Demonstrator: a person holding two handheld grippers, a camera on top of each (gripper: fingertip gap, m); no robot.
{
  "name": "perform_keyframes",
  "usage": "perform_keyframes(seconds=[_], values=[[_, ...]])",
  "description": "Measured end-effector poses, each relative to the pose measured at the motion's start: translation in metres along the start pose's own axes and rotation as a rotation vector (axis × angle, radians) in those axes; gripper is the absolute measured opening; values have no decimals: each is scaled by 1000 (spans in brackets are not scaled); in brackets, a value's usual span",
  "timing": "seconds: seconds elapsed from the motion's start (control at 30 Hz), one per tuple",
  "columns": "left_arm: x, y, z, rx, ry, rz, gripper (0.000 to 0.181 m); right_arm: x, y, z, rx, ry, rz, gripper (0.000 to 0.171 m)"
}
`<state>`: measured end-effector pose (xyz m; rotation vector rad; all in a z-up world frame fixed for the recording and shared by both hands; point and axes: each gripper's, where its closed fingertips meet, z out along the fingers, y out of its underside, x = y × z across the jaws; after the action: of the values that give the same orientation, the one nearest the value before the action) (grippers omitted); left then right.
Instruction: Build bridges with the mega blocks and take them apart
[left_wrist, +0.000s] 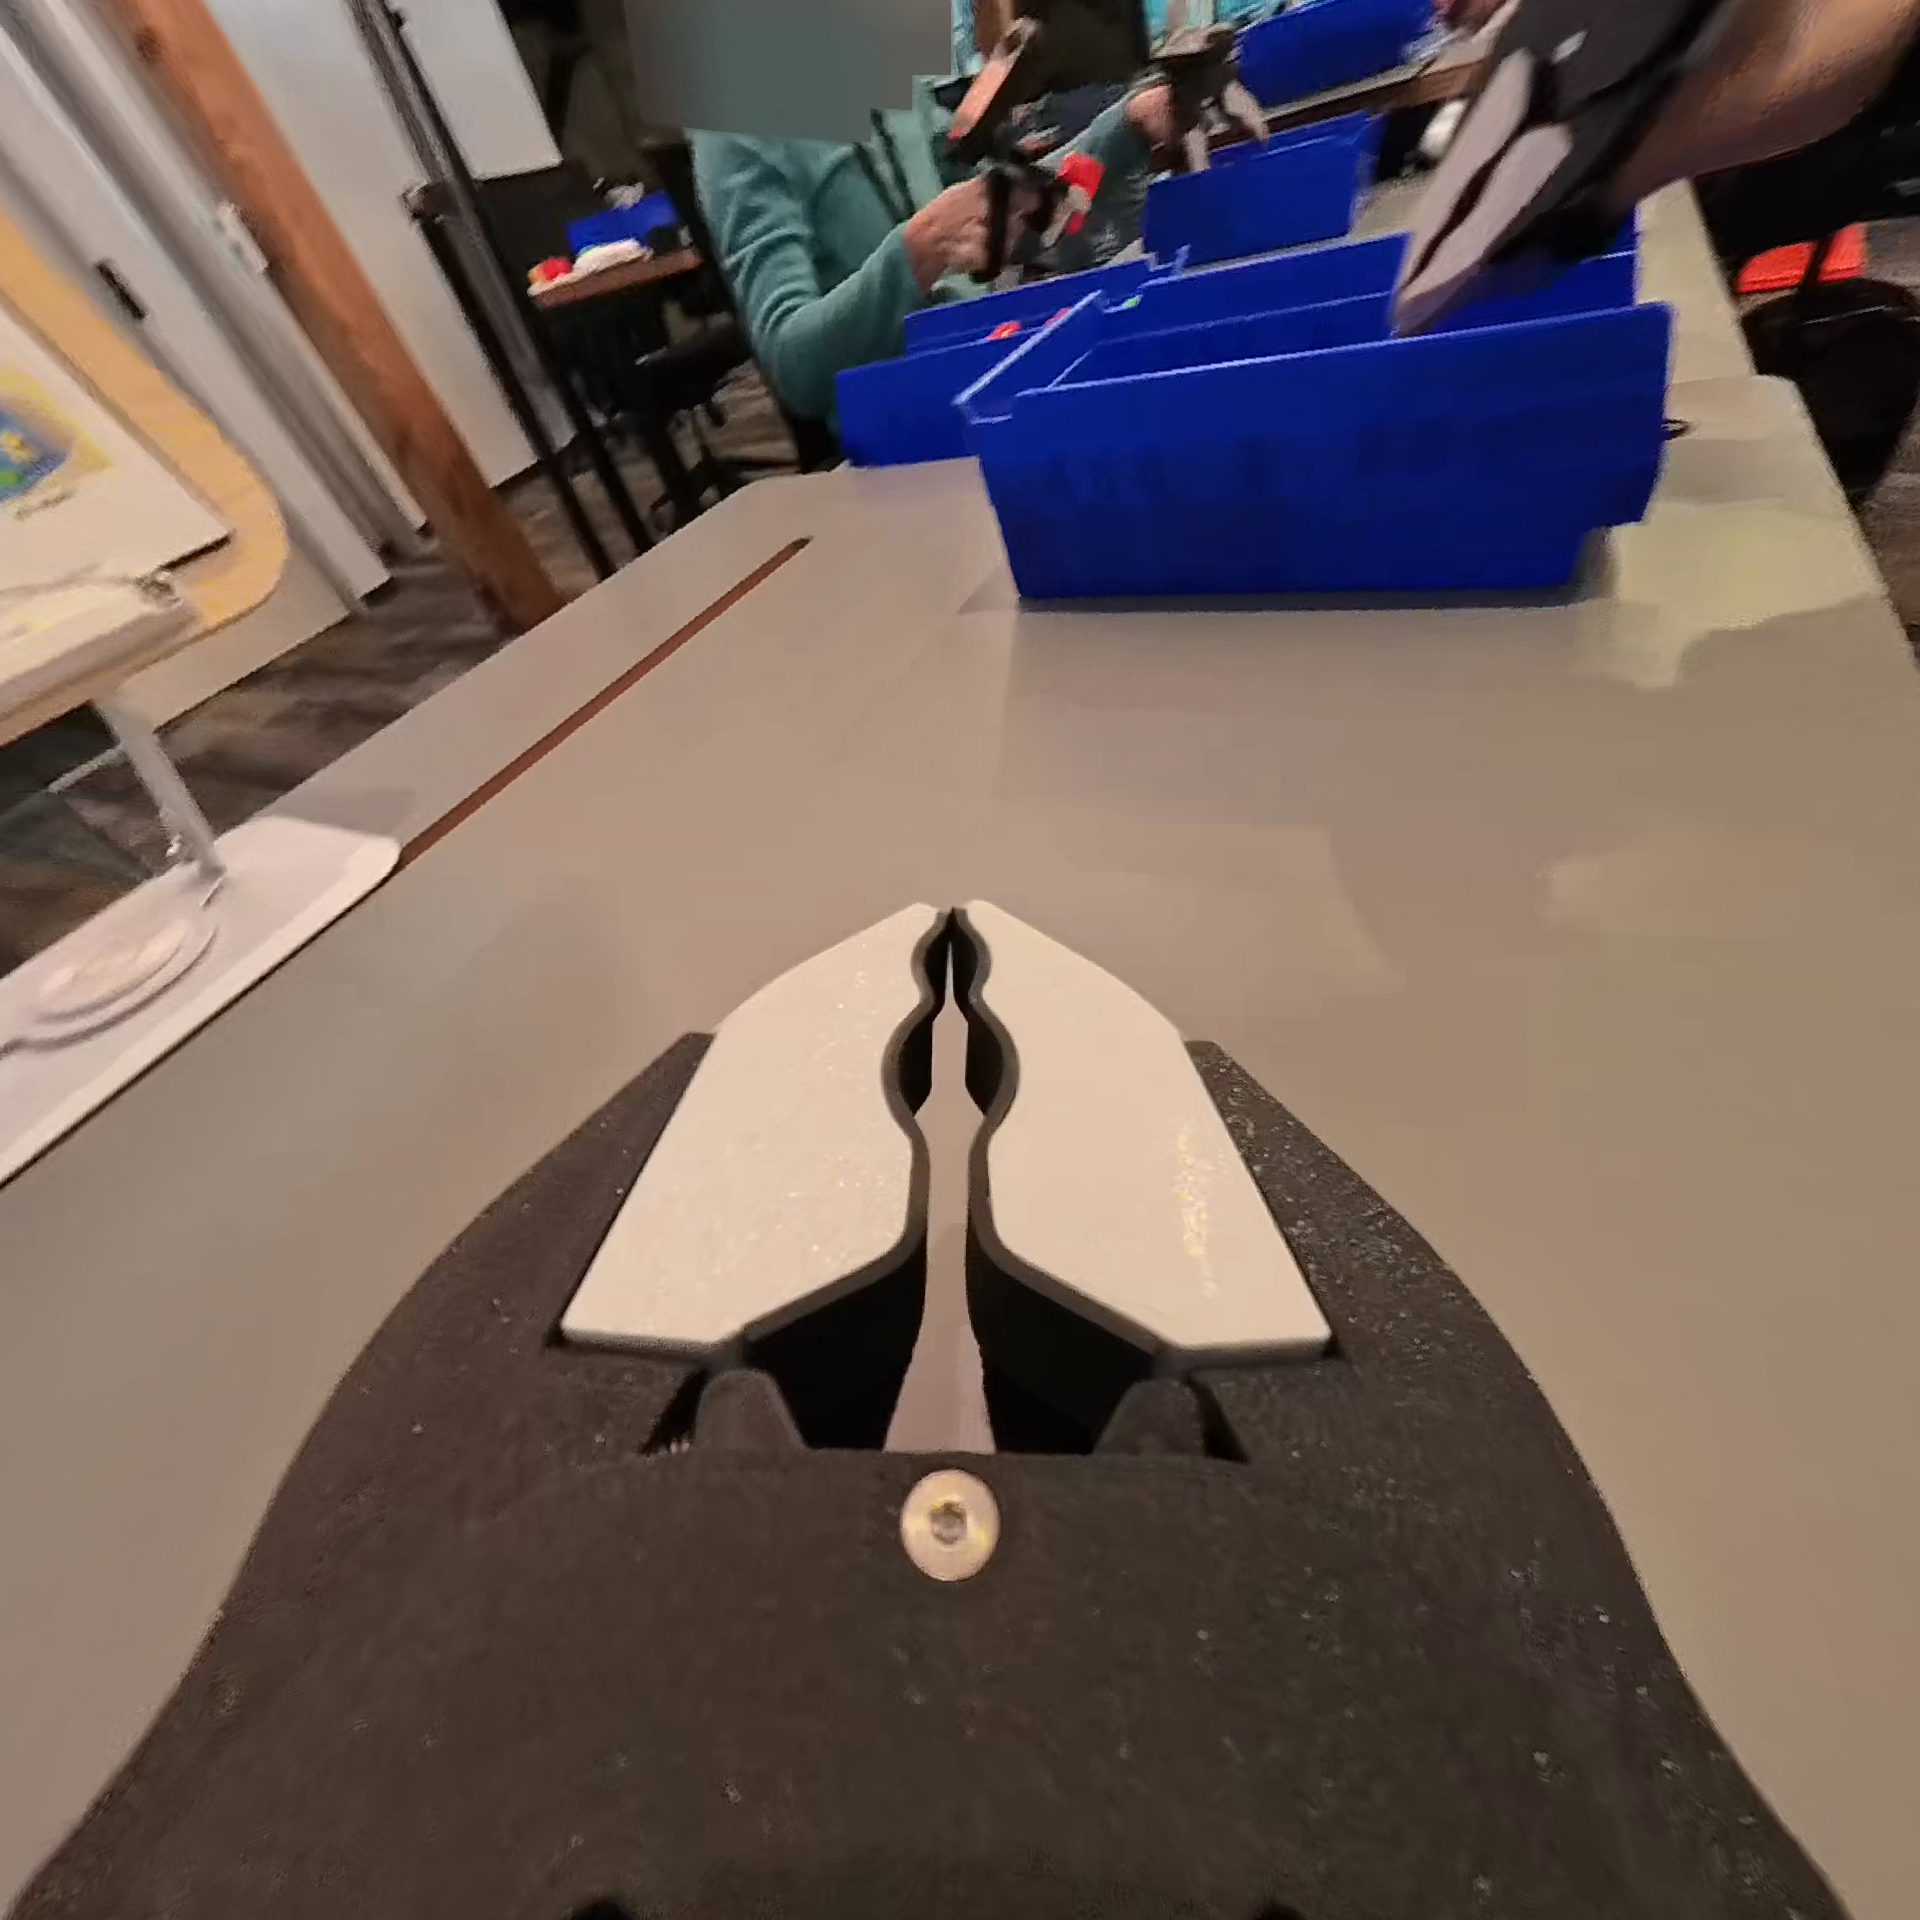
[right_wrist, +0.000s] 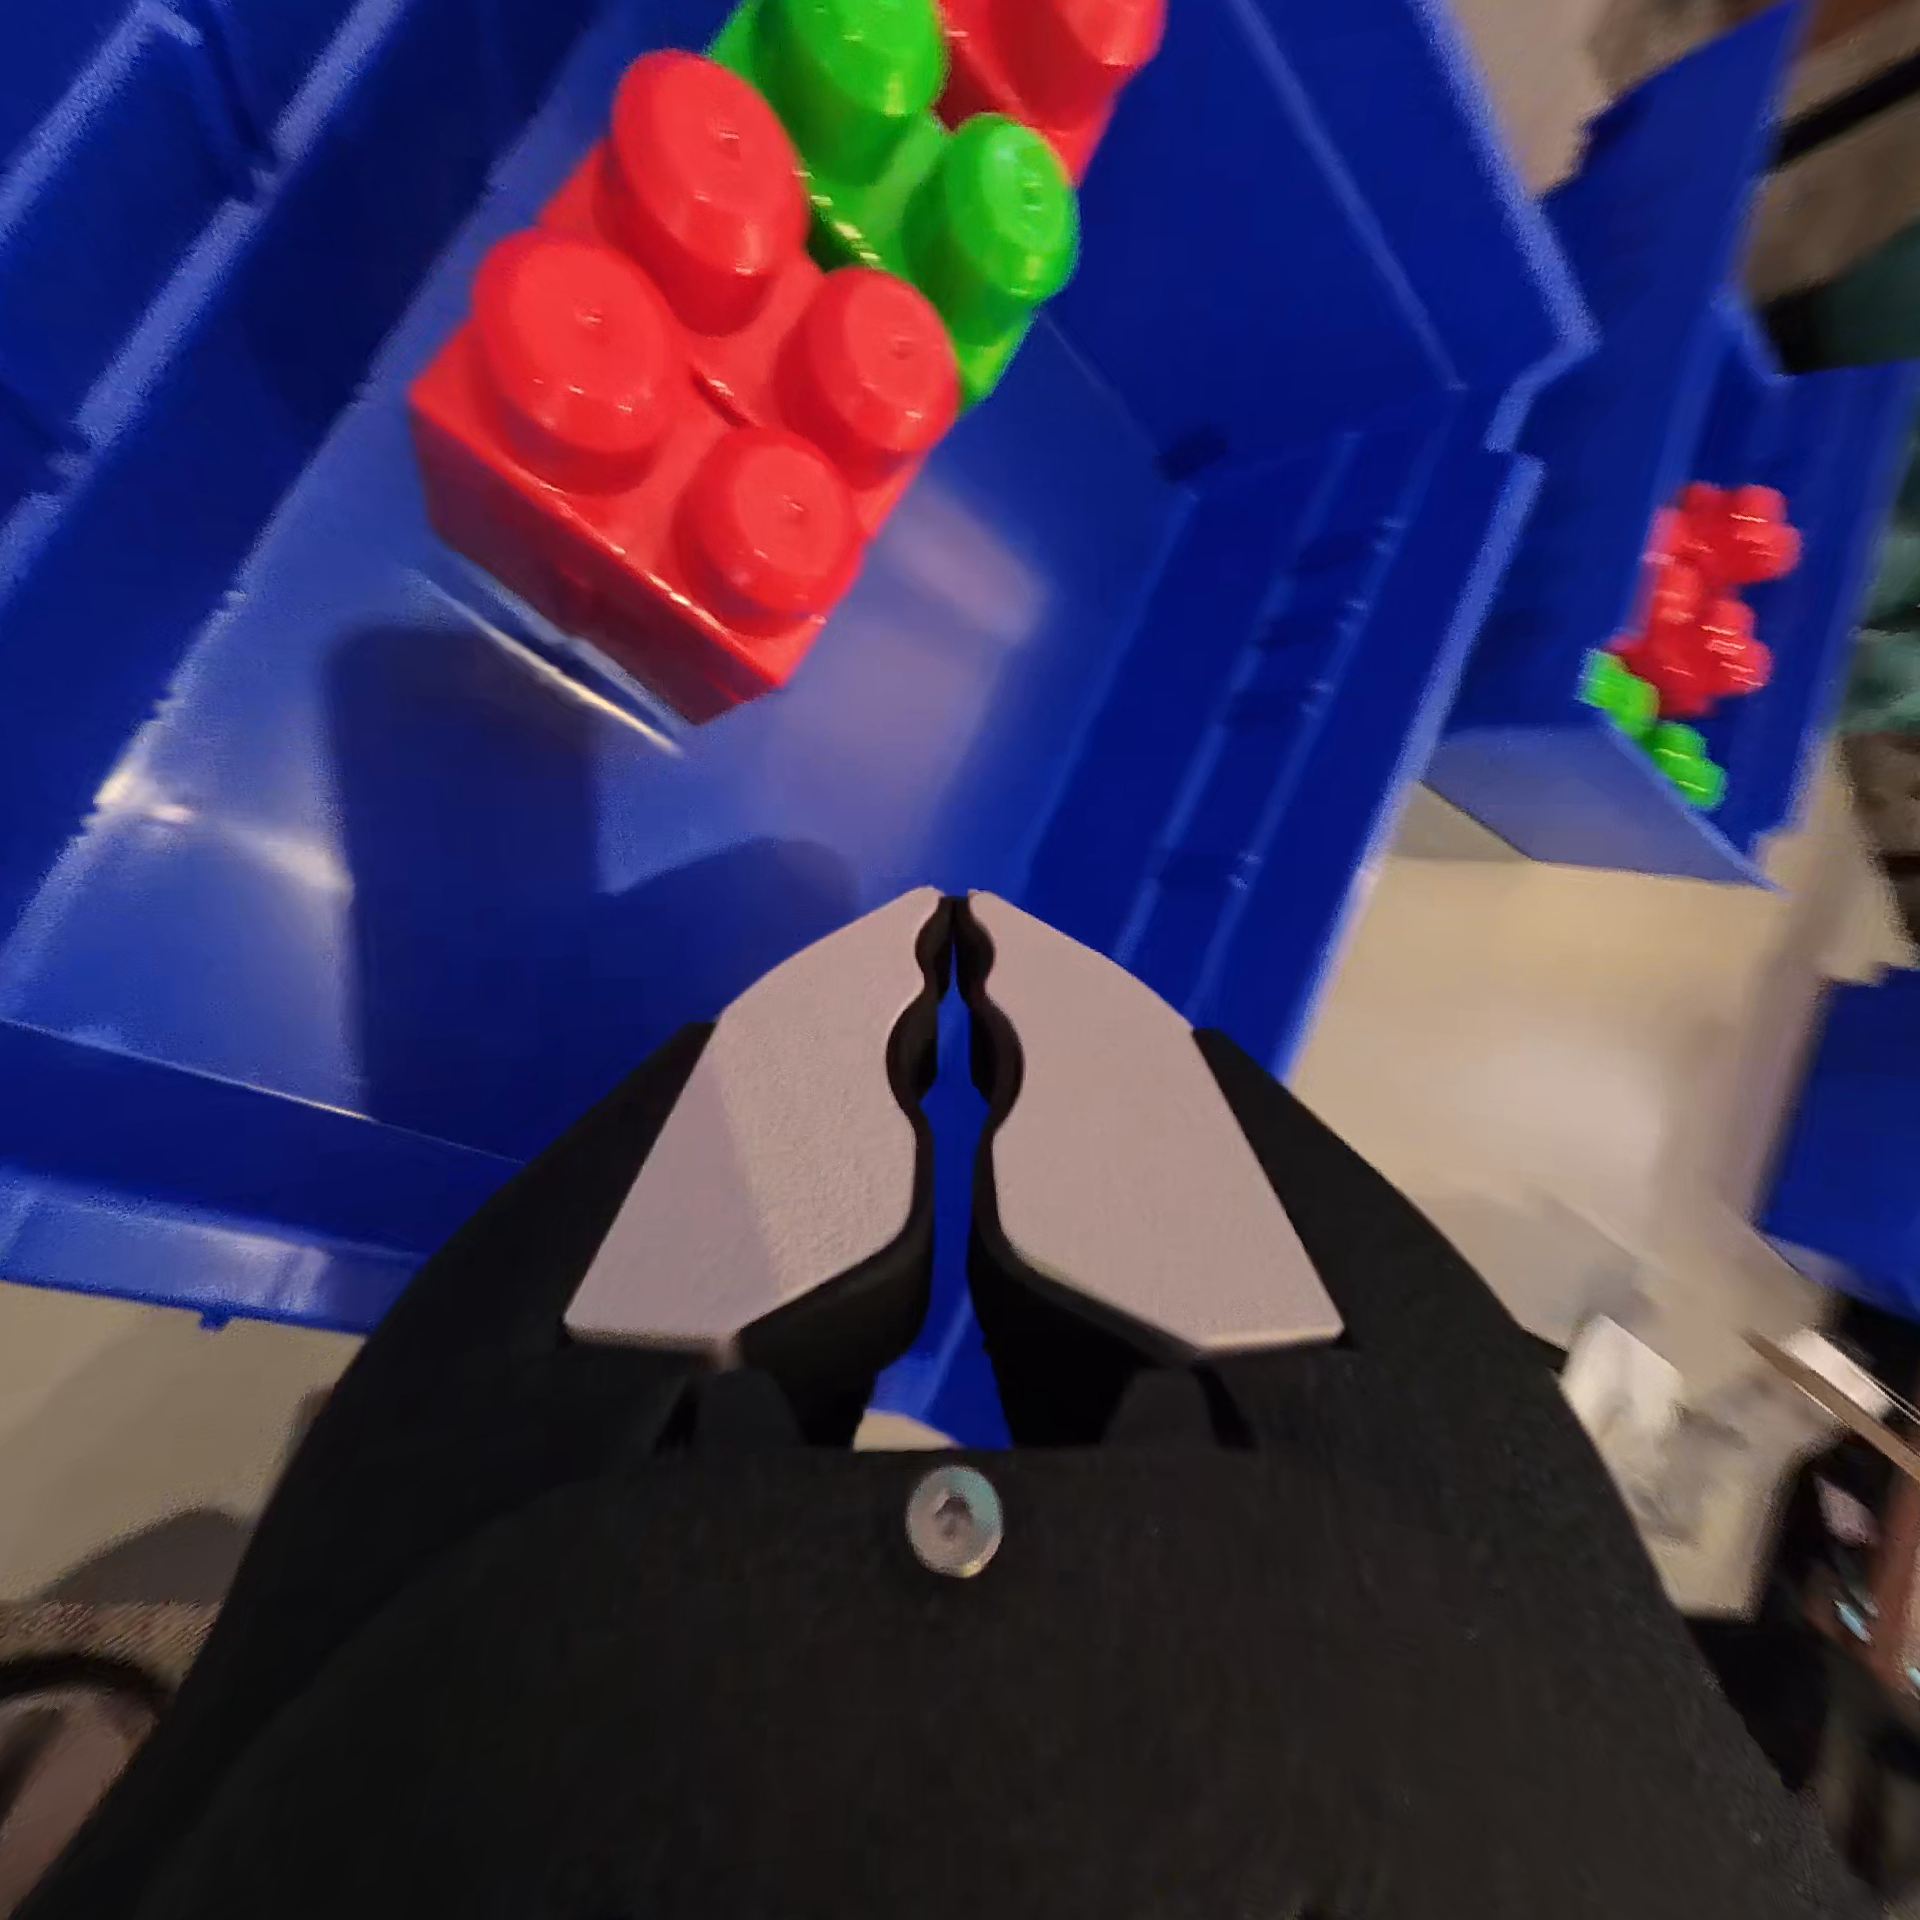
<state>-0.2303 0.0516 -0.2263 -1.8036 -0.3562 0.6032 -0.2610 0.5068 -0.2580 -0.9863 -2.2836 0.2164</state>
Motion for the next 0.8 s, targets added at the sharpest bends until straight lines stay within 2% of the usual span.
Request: perform_keyframes(seconds=[0.1,0.37,0.5,0.63,0.8], values=[[-15,5,-2,-29,-72,-43,0,13,-1,-27,7,148,21,0],[-57,23,-18,-108,-293,-103,2,13,-40,-98,115,350,126,0],[-77,32,-29,-164,-415,-53,4,-5,-80,-126,222,375,155,1],[-98,42,-45,-234,-564,11,4,-35,-126,-145,344,331,168,0],[-115,41,-61,-229,-671,-20,7,-81,-180,-147,461,265,141,0]])
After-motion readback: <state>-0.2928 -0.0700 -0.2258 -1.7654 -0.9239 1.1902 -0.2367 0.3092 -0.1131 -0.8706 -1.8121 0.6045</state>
